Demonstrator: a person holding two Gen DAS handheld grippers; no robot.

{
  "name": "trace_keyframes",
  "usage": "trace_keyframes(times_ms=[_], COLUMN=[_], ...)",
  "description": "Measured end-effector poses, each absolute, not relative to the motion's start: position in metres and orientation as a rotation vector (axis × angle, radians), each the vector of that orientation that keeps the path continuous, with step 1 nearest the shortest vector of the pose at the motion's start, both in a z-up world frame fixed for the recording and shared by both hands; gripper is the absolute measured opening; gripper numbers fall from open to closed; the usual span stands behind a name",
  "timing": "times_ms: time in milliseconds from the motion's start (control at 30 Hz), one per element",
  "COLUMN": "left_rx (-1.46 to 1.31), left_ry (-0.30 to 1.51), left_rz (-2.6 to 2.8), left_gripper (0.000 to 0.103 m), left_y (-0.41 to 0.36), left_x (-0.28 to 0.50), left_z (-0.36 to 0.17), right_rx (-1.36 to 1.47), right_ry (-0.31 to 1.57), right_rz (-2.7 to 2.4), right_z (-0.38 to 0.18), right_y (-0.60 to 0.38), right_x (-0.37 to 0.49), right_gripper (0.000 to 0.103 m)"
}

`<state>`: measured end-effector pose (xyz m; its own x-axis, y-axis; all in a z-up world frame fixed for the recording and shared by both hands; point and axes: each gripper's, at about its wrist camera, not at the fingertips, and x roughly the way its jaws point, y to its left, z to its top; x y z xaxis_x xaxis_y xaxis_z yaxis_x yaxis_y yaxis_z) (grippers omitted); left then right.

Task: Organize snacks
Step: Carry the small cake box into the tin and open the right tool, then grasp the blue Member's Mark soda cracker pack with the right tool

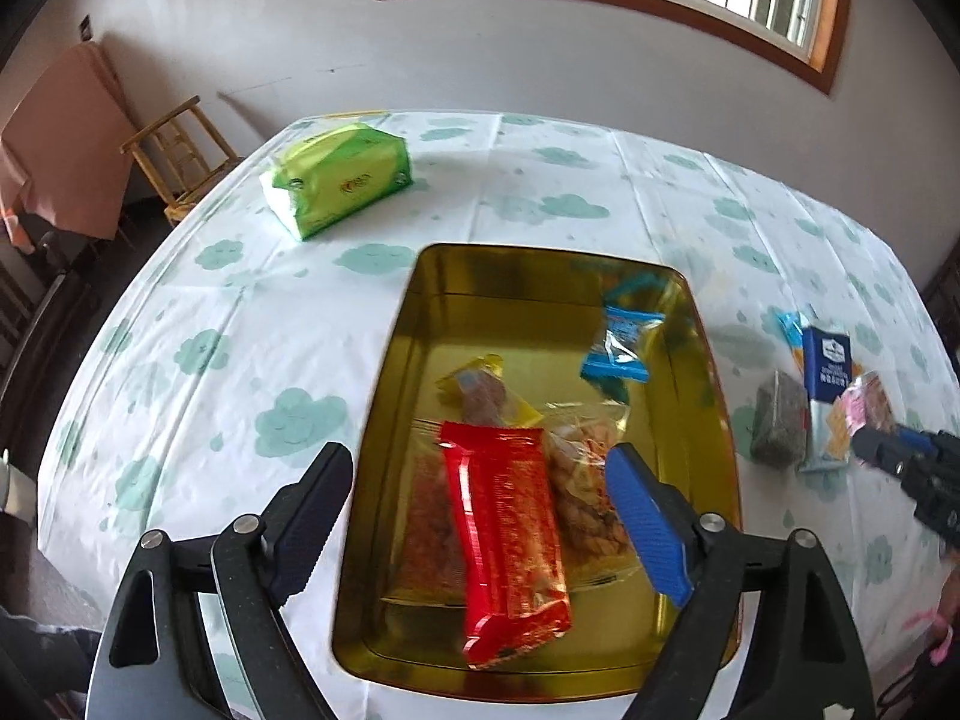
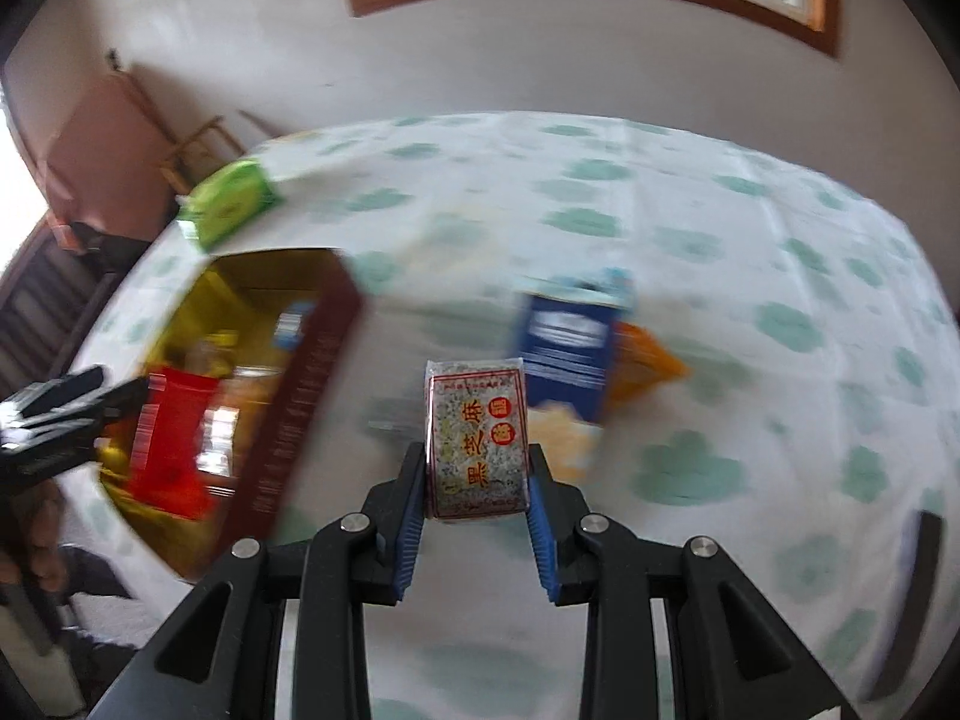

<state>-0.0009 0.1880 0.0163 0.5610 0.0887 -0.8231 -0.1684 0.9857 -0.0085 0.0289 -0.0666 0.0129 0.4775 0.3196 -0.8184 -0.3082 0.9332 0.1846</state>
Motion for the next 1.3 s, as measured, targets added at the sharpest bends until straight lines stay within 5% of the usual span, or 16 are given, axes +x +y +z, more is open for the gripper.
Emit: trace_keyframes(times_ms=[567,1300], left_rx=[-0.145,-0.124], left_ry=[0.962,0.987], left_rz=[0.266,0.223], left_gripper=[0.084,0.084], left_y=[0.243,0.224], left_x=[-0.017,-0.012], left_z=[0.018,0.011], right_rx=[-0.068,-0.084], right_ry=[1.057,1.006], right_rz=[0.647,0.587], right_z=[0.007,0.011], right_y=[0.068,0.046], right_x=[0.019,0.017], right_gripper=[0.031,0.038])
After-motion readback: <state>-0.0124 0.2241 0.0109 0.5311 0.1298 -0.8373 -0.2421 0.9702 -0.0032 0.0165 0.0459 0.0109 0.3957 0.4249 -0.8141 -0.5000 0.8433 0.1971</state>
